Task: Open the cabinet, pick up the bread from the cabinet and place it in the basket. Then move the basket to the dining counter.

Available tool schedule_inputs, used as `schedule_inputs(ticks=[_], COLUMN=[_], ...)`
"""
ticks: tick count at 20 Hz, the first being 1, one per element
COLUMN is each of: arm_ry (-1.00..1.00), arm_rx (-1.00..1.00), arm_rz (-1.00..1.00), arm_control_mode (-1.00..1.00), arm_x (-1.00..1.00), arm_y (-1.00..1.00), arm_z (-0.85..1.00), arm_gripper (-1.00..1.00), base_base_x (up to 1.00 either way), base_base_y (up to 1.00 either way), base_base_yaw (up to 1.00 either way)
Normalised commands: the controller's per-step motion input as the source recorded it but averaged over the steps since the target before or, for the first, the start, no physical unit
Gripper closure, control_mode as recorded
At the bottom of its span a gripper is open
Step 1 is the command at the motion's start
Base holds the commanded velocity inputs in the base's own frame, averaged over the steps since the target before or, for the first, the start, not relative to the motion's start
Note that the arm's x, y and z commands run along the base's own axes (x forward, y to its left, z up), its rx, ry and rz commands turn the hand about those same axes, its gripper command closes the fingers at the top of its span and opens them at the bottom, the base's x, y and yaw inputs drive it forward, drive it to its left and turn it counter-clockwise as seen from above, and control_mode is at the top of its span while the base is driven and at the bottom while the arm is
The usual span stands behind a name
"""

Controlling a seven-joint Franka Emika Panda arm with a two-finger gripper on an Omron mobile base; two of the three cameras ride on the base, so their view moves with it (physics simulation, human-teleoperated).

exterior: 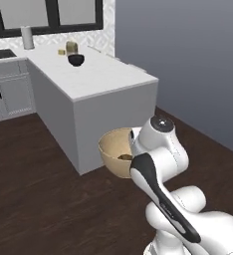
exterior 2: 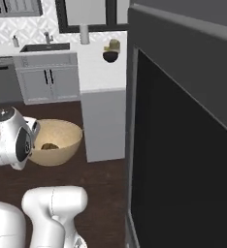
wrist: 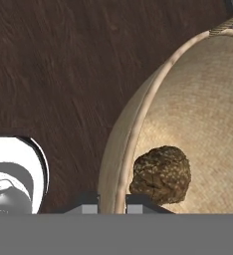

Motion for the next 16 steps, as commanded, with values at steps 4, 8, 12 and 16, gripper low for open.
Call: schedule_inputs(ticks=[4,8,12,16], arm_ry=[0.0,0.0,0.0,0.0], arm_rx=[0.0,0.0,0.0,0.0], arm_rz=[0.0,0.0,0.0,0.0], arm_control_mode=[1.0,1.0,1.0,1.0], arm_x=[0.0,0.0,0.0,0.0], arm_y=[0.0,0.0,0.0,0.0], arm_z=[0.0,0.0,0.0,0.0], arm_gripper=[1.0,1.0,1.0,1.0], base_base_x=[1.0,1.0,1.0,1.0], base_base_y=[0.11,0.01,-0.02,-0.23], base_base_yaw=[0.0,0.0,0.0,0.0])
